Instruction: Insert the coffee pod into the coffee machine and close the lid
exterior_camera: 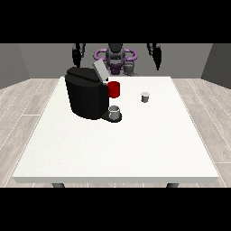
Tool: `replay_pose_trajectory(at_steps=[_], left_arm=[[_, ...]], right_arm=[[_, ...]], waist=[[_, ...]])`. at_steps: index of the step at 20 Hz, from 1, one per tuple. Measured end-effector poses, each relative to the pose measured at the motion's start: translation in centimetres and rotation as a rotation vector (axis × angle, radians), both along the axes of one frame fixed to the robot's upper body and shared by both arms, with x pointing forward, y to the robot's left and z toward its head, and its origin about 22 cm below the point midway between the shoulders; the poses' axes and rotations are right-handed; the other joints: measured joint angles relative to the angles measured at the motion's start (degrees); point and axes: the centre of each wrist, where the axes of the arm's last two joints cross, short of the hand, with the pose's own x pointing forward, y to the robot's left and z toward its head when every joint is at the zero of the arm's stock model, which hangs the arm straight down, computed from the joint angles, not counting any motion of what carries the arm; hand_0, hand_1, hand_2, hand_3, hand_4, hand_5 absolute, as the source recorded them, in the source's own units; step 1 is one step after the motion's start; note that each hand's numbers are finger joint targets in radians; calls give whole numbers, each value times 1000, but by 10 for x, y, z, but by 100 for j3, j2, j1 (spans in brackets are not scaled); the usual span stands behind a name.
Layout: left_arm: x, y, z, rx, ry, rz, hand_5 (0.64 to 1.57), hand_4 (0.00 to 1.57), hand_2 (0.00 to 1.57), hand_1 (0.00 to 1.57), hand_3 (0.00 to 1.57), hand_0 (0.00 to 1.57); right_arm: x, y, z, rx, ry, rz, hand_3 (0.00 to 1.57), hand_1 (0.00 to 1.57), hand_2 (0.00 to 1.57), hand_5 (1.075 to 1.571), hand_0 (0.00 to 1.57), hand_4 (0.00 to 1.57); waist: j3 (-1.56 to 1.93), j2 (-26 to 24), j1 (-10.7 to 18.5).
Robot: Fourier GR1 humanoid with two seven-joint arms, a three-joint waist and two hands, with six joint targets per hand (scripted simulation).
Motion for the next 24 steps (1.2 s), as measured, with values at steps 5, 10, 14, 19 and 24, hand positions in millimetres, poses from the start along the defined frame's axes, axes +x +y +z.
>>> replay_pose_trajectory(at_steps=[5, 10, 14, 19, 24], left_arm=[[6, -5, 7, -19, -41, -67, 1571, 713, 0, 0, 0, 0], [10, -14, 6, -38, -99, -161, 1571, 617, 0, 0, 0, 0], [24, -4, 12, 46, -83, -176, 1571, 450, 0, 0, 0, 0], [40, 17, 16, 223, -45, -160, 1571, 0, 0, 0, 0, 0], [59, 42, 18, 376, -22, -146, 1571, 0, 0, 0, 0, 0]], right_arm=[[-6, -5, -11, 1, 25, -16, 0, 0, 0, 1571, 0, 328], [-8, -10, -19, 40, -28, -85, 0, 0, 0, 1571, 0, 342], [-3, -8, -16, 52, -49, -89, 0, 0, 0, 1571, 0, 359], [1, -3, -14, 43, -102, -66, 0, 0, 0, 1571, 0, 232], [9, 5, -6, 51, -162, -31, 0, 0, 0, 1571, 0, 403]], waist=[[-135, 13, -139], [-173, 102, -265], [-183, 202, -353], [-187, 463, -514], [-189, 837, -731]])
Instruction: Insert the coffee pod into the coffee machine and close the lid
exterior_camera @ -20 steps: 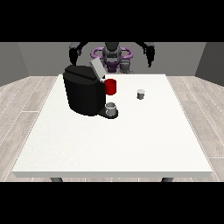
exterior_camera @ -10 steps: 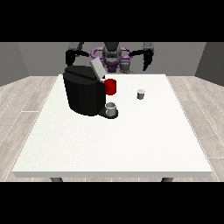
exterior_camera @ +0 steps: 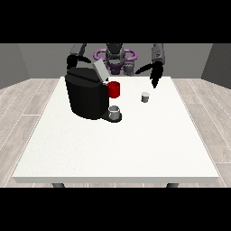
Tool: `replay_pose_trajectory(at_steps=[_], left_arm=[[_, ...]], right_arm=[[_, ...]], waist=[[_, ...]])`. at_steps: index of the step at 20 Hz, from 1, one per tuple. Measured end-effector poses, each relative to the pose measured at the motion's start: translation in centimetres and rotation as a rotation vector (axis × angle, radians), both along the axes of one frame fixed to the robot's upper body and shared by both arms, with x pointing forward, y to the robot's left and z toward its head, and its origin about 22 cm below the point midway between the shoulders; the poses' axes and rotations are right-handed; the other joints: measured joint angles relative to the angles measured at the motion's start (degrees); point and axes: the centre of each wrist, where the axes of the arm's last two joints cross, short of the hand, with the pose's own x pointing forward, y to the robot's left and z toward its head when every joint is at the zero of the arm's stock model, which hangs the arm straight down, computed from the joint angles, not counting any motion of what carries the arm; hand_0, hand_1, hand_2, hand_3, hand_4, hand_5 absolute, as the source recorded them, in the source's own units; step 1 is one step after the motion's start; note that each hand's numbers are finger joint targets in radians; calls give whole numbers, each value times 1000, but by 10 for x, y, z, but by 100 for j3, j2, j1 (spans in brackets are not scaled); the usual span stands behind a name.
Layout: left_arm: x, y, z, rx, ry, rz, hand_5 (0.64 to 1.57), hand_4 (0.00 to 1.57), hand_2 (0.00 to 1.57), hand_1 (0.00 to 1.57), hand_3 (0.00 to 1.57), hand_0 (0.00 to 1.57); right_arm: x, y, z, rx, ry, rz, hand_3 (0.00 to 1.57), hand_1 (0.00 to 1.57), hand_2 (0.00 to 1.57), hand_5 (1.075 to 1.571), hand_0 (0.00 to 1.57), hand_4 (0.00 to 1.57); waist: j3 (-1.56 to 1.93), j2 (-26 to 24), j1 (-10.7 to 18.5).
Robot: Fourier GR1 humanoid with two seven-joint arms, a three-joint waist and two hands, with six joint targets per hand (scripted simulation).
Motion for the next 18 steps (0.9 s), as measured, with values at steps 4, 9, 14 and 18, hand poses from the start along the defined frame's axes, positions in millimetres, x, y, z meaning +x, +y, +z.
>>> replay_pose_trajectory(at_steps=[4, 9, 14, 18], left_arm=[[14, 21, 4, 126, -17, 28, 1571, 0, 0, 0, 0, 0], [36, 37, 14, 239, -7, 58, 1571, 0, 0, 0, 0, 0], [49, 58, 16, 307, 54, 75, 1571, 0, 0, 0, 0, 0], [60, 60, 18, 355, 109, 61, 1571, 0, 0, 0, 0, 0]], right_arm=[[10, 7, 9, -6, -32, -8, 0, 0, 0, 1571, 0, 463], [17, 18, 14, -28, -41, 18, 0, 0, 0, 1571, 0, 514], [21, 19, 16, -40, -48, 11, 0, 0, 0, 1571, 0, 518], [27, 18, 15, -48, -53, 0, 0, 0, 0, 1571, 0, 358]], waist=[[-1, 380, -121], [-2, 702, -310], [-2, 921, -419], [-2, 1011, -454]])
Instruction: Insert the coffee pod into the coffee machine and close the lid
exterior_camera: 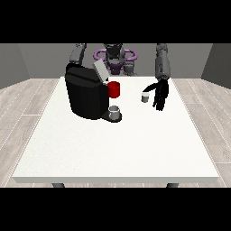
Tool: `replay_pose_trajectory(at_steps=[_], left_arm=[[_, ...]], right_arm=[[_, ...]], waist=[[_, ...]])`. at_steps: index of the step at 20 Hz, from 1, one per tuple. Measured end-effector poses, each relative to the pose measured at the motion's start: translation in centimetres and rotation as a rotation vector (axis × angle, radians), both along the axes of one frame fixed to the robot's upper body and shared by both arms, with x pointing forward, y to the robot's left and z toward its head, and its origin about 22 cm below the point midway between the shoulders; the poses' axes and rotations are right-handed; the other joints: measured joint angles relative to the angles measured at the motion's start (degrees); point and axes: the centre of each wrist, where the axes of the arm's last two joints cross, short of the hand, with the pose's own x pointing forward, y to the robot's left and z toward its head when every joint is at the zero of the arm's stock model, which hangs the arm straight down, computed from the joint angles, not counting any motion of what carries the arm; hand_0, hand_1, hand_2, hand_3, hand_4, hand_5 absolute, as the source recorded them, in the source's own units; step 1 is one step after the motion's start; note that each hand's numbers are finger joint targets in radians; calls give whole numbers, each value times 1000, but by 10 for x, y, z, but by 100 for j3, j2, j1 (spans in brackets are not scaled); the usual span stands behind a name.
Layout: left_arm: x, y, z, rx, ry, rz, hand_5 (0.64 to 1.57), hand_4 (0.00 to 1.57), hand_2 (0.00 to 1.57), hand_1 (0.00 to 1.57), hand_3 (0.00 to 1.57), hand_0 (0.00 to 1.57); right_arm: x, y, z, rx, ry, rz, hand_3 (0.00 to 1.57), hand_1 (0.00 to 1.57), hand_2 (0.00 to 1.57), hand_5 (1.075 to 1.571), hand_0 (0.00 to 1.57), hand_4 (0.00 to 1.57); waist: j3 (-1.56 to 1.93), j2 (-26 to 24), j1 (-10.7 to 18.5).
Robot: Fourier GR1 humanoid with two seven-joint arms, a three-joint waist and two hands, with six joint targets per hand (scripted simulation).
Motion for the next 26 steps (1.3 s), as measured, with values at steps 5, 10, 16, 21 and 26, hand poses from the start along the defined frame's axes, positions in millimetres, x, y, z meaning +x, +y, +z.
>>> replay_pose_trajectory(at_steps=[5, 10, 16, 21, 26], left_arm=[[8, 3, -2, 53, 21, -37, 1571, 0, 0, 0, 0, 0], [15, -10, -4, 71, 40, -66, 1571, 0, 321, 0, 0, 0], [18, -5, -3, 81, 50, -69, 1571, 0, 866, 695, 785, 695], [20, -4, -4, 130, -3, -69, 1571, 0, 1138, 1072, 1114, 1072], [18, -12, -13, 190, 7, -69, 1571, 0, 1225, 1216, 1108, 1216]], right_arm=[[8, -1, 4, -7, -12, -5, 0, 0, 0, 1571, 0, 323], [18, -6, 2, 2, 8, -39, 0, 0, 0, 1571, 0, 386], [17, -4, -5, 5, 23, -48, 0, 0, 0, 1571, 0, 385], [18, -4, -10, 11, 24, -53, 0, 0, 0, 1571, 0, 379], [16, -12, -19, 9, 62, -48, 0, 0, 0, 1571, 0, 335]], waist=[[18, 106, 30], [46, 61, 156], [66, 22, 127], [69, 16, 134], [70, -172, 94]])
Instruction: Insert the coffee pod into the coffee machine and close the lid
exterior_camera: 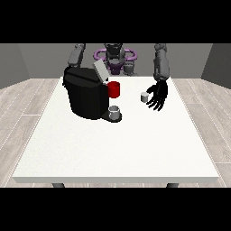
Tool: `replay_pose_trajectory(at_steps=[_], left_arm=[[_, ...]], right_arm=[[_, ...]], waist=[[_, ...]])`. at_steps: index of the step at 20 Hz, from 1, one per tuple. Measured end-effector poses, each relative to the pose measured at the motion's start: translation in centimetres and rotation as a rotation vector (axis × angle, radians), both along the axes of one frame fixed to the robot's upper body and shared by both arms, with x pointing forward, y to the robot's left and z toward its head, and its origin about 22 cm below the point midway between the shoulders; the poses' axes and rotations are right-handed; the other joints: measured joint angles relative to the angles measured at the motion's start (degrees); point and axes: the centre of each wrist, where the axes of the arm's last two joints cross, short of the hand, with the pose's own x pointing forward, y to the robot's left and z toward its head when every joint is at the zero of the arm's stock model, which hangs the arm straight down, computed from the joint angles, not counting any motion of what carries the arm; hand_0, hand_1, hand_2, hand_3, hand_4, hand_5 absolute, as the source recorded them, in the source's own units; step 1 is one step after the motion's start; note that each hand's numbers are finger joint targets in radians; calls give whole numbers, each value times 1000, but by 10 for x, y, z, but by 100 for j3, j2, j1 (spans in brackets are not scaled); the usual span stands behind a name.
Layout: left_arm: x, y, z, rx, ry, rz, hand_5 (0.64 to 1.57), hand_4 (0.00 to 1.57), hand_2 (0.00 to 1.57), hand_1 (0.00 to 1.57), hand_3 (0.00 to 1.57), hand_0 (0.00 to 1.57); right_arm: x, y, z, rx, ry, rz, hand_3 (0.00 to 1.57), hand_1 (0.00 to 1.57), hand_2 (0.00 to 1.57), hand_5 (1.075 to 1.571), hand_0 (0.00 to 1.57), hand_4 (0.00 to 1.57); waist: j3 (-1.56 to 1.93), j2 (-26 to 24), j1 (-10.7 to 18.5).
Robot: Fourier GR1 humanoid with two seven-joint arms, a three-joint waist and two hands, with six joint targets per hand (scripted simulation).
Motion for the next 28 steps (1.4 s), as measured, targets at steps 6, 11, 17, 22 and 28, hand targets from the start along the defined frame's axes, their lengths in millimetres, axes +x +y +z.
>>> replay_pose_trajectory(at_steps=[6, 11, 17, 22, 28], left_arm=[[1, -19, -8, 34, 5, -42, 1571, 57, 1324, 1324, 1151, 1324], [0, -32, -19, 34, 33, -69, 1571, 323, 1262, 1151, 1182, 1151], [-2, -48, -30, 13, 10, -123, 1571, 702, 1467, 1479, 1382, 1479], [2, -58, -29, -25, 0, -181, 1571, 625, 1400, 1400, 1307, 1400], [10, -76, -20, -97, 11, -200, 1571, 578, 1390, 1448, 1297, 1448]], right_arm=[[1, -1, -8, -1, 23, -10, 0, 0, 0, 1571, 0, 365], [2, -8, -10, 5, 44, -17, 0, 0, 0, 1571, 0, 409], [-3, -14, -20, 20, 69, -42, 0, 0, 0, 1571, 0, 325], [-6, -23, -31, 34, 98, -68, 0, 0, 0, 1571, 0, 284], [-13, -31, -48, 28, 139, -77, 0, 0, 0, 1571, 0, 286]], waist=[[6, -111, 45], [-12, -266, 67], [-32, -406, 145], [-58, -533, 290], [-65, -807, 400]])
